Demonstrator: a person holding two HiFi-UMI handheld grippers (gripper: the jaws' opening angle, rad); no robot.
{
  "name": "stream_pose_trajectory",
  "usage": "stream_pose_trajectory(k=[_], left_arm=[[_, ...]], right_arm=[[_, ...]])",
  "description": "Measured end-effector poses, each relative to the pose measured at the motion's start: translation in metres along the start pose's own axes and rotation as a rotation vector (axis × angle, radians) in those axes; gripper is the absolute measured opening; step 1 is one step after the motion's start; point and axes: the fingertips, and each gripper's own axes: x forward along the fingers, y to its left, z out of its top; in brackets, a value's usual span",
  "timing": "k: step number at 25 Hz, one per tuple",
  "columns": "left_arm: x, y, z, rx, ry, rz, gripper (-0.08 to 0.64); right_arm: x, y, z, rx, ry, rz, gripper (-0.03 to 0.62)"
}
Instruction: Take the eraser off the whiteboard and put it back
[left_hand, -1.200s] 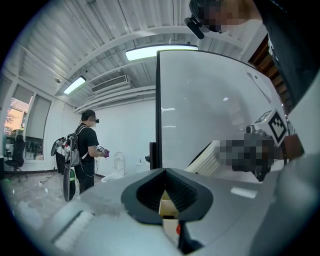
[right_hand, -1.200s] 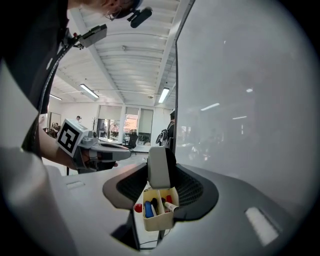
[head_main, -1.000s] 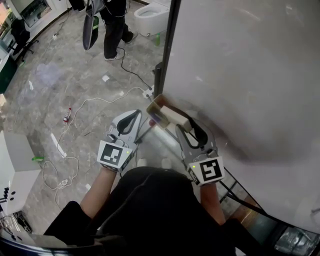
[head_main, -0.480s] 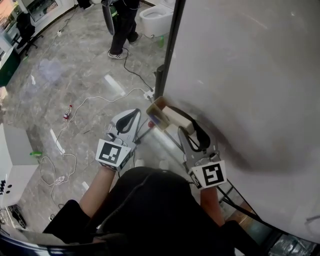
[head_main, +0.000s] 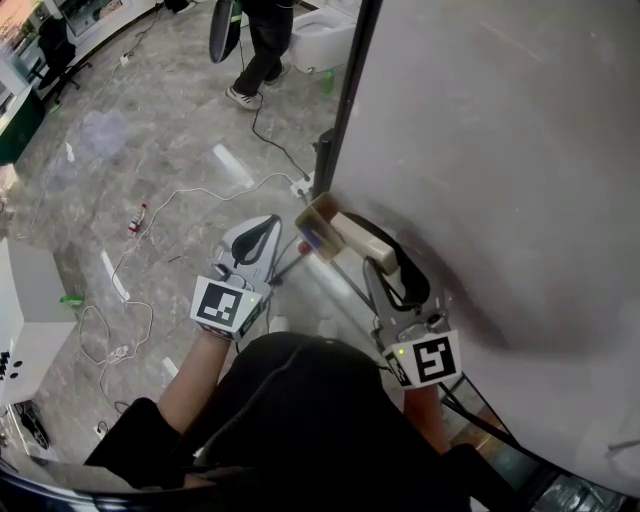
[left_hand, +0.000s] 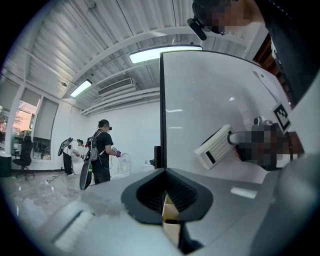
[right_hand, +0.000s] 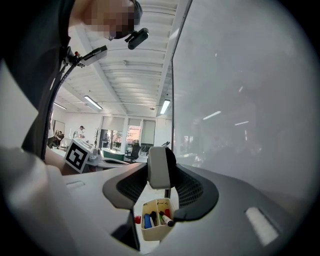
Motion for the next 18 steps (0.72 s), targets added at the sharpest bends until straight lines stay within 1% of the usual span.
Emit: stream_pose_trajectory(k=[11, 15, 18], left_arm=[[-0.0043, 0.0019, 0.0024, 0.004, -0.007, 0.009, 0.006], [-0.0082, 0.0032, 0.0036, 0.016, -0.003, 0.016, 0.005], [-0.0091, 0.0043, 0.0006, 0.004, -0.008, 0.014, 0.005]], right_arm=[[0.0036, 0.0016, -0.0003, 0.007, -0.008, 0.011, 0.178], [0.0048, 0.0044, 0.0011, 0.008, -0.005, 0.018, 0.178], [0.007, 0.0059, -0.0028, 0.007, -0.005, 0.024, 0.178]])
